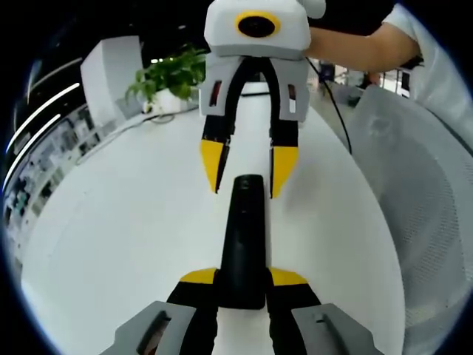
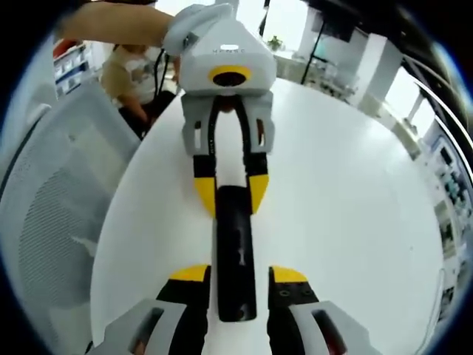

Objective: Press the specified remote control buttons in sequence, fully releasing each button before pressing the next.

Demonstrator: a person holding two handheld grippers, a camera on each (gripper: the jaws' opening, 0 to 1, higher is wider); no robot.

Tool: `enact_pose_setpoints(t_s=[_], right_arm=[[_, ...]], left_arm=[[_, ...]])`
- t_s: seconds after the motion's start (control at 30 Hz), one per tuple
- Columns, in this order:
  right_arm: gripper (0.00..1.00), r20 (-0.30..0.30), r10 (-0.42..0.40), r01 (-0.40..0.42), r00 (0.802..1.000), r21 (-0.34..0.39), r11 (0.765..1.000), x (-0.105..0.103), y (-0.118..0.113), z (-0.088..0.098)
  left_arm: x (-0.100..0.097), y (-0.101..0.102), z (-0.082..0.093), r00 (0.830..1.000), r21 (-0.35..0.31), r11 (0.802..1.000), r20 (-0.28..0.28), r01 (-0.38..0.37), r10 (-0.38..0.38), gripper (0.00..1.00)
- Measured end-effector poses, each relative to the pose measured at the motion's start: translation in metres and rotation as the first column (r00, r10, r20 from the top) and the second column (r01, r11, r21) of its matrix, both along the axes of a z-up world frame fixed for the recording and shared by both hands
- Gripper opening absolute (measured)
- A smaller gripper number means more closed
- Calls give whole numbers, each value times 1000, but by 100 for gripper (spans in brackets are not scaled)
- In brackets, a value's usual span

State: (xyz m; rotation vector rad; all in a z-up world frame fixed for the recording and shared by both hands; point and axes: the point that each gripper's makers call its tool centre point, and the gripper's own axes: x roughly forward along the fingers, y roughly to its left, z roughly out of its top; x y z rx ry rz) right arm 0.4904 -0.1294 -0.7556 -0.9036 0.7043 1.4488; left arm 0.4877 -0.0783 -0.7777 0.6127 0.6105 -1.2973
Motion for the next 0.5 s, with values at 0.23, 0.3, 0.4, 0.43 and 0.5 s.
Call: enact_pose_setpoints(t_s=[0.23,0.3,0.4,0.43,0.5], right_arm=[[27,-10,-14,14,1000,-6,1000,1,-8,-5],[27,-10,-15,15,1000,-11,1000,1,-10,-7],[27,-14,-17,16,1000,-15,1000,1,-12,-9],[27,-15,-18,17,1000,-17,1000,1,-13,-10],[26,-22,-18,18,1000,-18,1000,1,-15,-12]], left_arm=[[0,0,0,1000,1,1000,3,-3,3,24],[0,0,0,1000,2,1000,3,-4,4,24],[-1,0,1,1000,3,1000,5,-5,5,24],[-1,1,1,1000,3,1000,5,-6,6,24],[-1,1,1,1000,4,1000,6,-6,6,24]])
